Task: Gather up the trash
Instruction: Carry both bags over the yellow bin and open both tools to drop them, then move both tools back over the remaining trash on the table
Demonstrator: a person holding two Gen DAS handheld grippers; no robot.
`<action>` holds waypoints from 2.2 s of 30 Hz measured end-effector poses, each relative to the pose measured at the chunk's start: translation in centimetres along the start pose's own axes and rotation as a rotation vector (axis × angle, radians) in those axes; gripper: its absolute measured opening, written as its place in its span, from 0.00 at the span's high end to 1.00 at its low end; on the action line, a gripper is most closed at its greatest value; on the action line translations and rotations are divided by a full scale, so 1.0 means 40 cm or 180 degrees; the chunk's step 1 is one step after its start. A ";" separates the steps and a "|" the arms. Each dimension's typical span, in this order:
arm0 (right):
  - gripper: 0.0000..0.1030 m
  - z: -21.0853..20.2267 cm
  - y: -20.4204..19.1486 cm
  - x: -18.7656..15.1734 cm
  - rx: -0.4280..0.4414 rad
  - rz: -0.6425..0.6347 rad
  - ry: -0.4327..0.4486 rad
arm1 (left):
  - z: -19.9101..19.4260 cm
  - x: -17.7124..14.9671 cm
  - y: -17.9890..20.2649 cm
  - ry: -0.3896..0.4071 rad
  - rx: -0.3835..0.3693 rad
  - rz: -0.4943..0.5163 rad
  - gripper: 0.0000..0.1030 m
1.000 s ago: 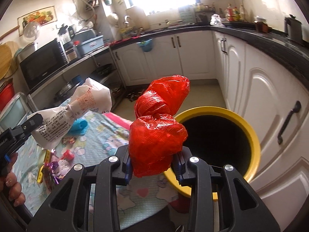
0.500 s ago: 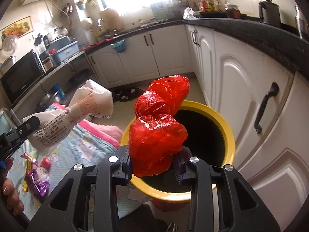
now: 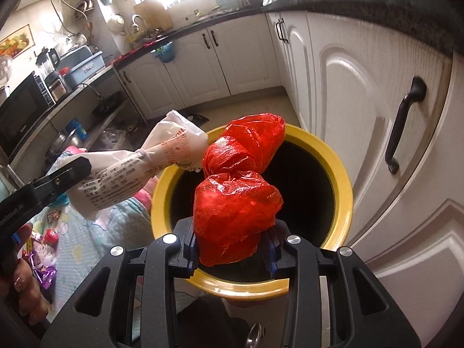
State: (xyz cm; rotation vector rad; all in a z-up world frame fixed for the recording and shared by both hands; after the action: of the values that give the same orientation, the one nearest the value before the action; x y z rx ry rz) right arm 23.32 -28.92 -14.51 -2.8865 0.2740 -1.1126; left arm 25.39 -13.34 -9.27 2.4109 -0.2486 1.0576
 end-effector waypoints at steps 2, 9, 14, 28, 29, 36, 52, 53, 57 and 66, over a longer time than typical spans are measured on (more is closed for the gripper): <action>0.63 0.013 0.000 -0.007 -0.0020 -0.0011 -0.0035 | 0.015 -0.004 -0.004 -0.0041 -0.0001 -0.0017 0.85; 0.40 0.040 0.021 -0.018 -0.0068 0.0104 -0.0116 | 0.031 -0.016 -0.012 -0.0059 0.0039 -0.0054 0.60; 0.34 0.033 0.043 -0.010 -0.0122 0.0210 -0.0077 | -0.005 -0.011 -0.018 0.0036 0.0076 -0.0063 0.46; 0.23 -0.059 -0.026 0.028 -0.0033 0.0039 0.0245 | -0.187 0.003 -0.040 0.0452 0.0194 -0.0114 0.10; 0.22 -0.069 -0.036 0.029 -0.0016 0.0015 0.0273 | -0.202 0.002 -0.043 0.0480 0.0208 -0.0128 0.10; 0.21 -0.137 -0.110 0.030 0.0177 -0.0145 0.0406 | -0.301 -0.003 -0.077 0.0686 0.0328 -0.0212 0.11; 0.18 -0.270 -0.274 0.016 0.0544 -0.0499 0.0637 | -0.508 -0.038 -0.184 0.1040 0.0716 -0.0375 0.10; 0.18 -0.277 -0.285 0.014 0.0570 -0.0525 0.0646 | -0.524 -0.040 -0.193 0.1063 0.0749 -0.0387 0.10; 0.18 -0.306 -0.321 0.006 0.0647 -0.0607 0.0689 | -0.568 -0.046 -0.219 0.1134 0.0855 -0.0403 0.10; 0.16 -0.365 -0.414 -0.013 0.0860 -0.0800 0.0730 | -0.670 -0.060 -0.290 0.1282 0.1062 -0.0495 0.10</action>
State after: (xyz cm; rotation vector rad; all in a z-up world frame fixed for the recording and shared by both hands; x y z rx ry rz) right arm 15.65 -12.08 -2.41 -2.6065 -0.2254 -1.3984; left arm 10.66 10.14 0.27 2.3743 0.2685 1.5759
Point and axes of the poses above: each gripper's, at about its wrist camera, not at the fingertips, and z roughly the way its jaws point, y to its right, x to its top, the point moved 7 cm from there along z, roughly the way its jaws point, and after that the axes turned 15 degrees about -x, right-handed, at the moved point
